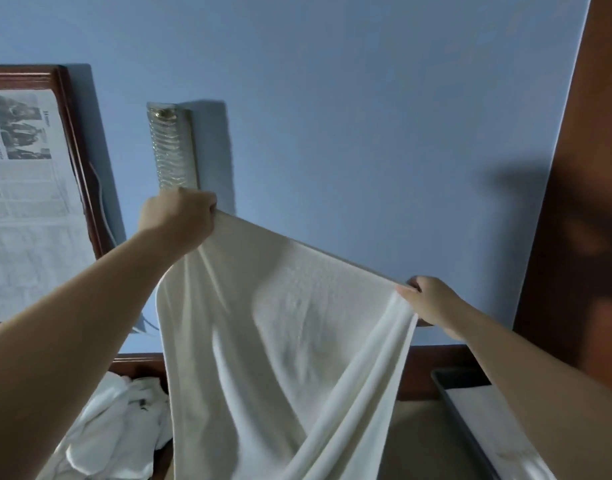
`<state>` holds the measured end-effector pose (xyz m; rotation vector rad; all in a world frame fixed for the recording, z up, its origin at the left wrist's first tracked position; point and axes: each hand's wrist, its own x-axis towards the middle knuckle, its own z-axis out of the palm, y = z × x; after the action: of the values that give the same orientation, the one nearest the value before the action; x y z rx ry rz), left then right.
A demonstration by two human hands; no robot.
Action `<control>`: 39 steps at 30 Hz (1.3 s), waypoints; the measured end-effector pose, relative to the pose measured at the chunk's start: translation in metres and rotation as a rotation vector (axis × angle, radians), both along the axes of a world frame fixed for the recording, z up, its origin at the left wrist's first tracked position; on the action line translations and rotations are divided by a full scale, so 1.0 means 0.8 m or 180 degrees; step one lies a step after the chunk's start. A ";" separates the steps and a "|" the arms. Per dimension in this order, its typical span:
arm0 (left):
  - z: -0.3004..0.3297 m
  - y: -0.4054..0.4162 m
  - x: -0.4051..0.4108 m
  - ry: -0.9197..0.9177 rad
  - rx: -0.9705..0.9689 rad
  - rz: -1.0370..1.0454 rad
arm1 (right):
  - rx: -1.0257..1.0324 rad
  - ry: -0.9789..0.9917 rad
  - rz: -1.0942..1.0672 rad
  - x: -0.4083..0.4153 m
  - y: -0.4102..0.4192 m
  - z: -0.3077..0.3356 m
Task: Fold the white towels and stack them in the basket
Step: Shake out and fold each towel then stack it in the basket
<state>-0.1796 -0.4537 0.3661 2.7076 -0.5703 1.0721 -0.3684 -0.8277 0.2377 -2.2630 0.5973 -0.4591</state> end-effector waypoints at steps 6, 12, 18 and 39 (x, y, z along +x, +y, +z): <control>-0.024 -0.038 -0.049 0.0907 0.0032 -0.0350 | 0.0285 -0.0528 0.0100 0.020 0.054 0.069; -0.032 -0.092 -0.116 0.1612 -0.0021 -0.1438 | -0.0097 -0.0376 0.0678 0.030 0.138 0.145; -0.038 -0.107 -0.117 0.1124 -0.0547 -0.1617 | -0.0324 -0.0367 0.0663 0.035 0.167 0.160; -0.057 -0.029 -0.075 -0.0120 0.0853 -0.0900 | -0.0770 -0.0296 0.0523 0.000 0.107 -0.008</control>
<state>-0.2398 -0.4770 0.3203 2.7125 -1.1387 1.0368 -0.3683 -0.7422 0.2312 -2.4792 0.3188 -0.5763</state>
